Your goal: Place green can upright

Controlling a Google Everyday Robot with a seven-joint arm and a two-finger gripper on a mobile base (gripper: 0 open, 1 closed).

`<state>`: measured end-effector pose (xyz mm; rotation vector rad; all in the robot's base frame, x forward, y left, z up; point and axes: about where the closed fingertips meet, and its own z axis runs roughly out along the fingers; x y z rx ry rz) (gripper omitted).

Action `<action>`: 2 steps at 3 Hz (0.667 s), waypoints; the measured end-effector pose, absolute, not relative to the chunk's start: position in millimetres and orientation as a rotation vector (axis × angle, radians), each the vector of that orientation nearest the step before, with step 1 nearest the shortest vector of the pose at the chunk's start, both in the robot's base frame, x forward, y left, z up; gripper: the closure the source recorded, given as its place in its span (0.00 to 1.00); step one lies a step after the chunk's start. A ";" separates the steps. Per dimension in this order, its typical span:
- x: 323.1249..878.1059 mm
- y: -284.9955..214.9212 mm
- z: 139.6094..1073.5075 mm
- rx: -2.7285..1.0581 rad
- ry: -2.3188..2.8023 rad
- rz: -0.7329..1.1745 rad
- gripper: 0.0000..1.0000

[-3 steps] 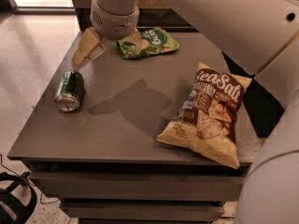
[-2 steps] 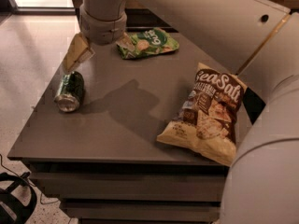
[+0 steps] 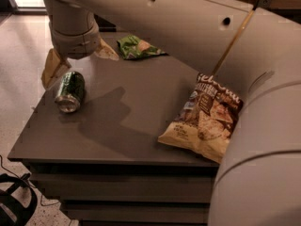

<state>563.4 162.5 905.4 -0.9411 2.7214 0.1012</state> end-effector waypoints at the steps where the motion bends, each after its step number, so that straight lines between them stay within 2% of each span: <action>1: 562.4 165.4 904.2 -0.934 2.725 0.096 0.00; 2: 570.8 162.0 903.6 -0.862 2.772 0.157 0.00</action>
Offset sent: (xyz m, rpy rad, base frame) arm 0.0200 -0.0087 -0.0012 0.0842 0.1087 -0.1381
